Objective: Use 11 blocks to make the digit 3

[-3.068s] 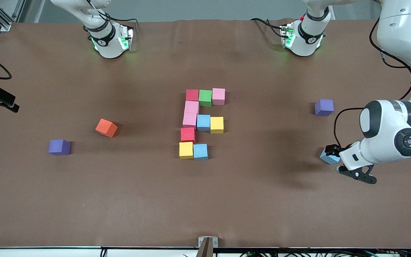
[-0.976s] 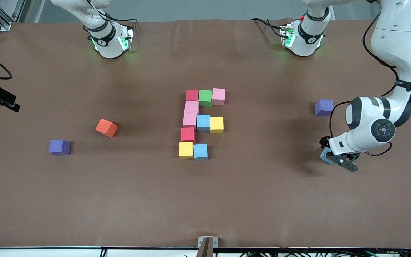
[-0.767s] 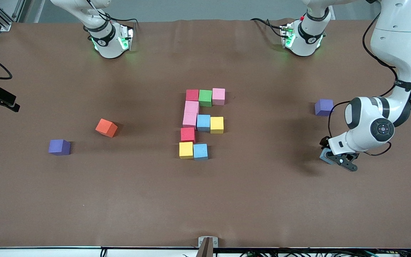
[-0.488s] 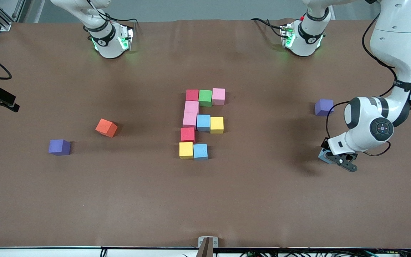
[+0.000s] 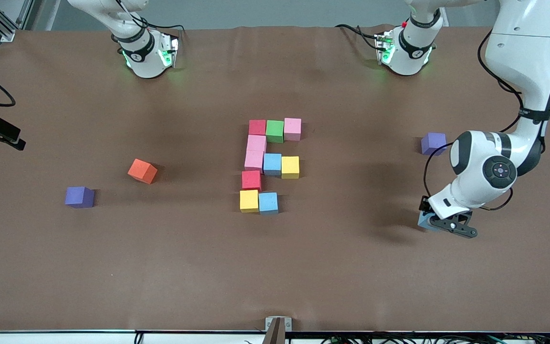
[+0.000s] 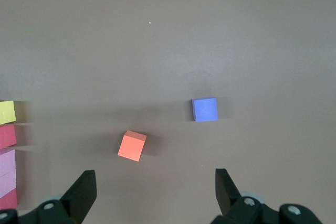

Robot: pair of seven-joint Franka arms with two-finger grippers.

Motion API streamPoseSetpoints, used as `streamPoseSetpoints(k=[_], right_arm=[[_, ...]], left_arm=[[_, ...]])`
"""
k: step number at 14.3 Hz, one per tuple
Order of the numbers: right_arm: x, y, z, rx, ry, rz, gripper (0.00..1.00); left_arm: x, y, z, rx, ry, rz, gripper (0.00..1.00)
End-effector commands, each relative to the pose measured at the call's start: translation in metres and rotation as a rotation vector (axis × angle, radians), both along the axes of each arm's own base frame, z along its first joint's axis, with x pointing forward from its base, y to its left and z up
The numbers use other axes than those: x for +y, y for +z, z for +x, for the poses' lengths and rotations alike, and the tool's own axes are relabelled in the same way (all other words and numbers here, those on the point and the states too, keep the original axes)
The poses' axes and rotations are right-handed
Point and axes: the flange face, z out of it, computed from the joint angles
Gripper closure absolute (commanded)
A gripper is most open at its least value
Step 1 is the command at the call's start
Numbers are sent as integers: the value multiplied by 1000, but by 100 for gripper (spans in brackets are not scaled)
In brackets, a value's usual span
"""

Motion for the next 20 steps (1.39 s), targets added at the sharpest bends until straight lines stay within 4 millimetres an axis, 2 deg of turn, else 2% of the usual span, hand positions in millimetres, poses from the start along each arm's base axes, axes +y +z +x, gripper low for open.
streamPoseSetpoints(k=[1, 4, 5, 6, 8, 9, 10, 11, 13, 16, 18, 20], right_arm=[[-2, 5, -6, -11, -12, -2, 0], [-2, 5, -6, -12, -14, -2, 0], [-2, 6, -5, -20, -14, -3, 0], [-3, 6, -5, -20, -14, -3, 0], [-2, 6, -5, -21, -14, -1, 0], [-3, 6, -5, -21, -15, -3, 0], [-4, 5, -5, -18, -17, -3, 0], [-4, 6, -6, -20, -17, -1, 0], [-5, 6, -6, -20, -18, -1, 0], [-5, 6, -6, -20, -20, -1, 0], [-5, 6, -6, -20, -18, -1, 0], [-5, 5, -5, -18, -18, -1, 0]], left_arm=[[-29, 39, 13, -30, 102, -20, 88], [-84, 76, 22, -55, 275, -89, 90], [-110, 81, 19, -52, 331, -110, 94], [-136, 86, 16, -53, 414, -127, 94], [-194, 87, 7, -27, 548, -140, 94], [-212, 86, 7, -15, 629, -150, 94], [-232, 80, 6, -8, 726, -168, 94], [-255, 64, -3, 12, 821, -168, 94], [-301, 52, -11, 18, 984, -194, 94], [-337, 43, -14, 28, 1211, -250, 94], [-352, 34, -22, 38, 1291, -256, 94], [-356, 28, -24, 47, 1399, -267, 94]])
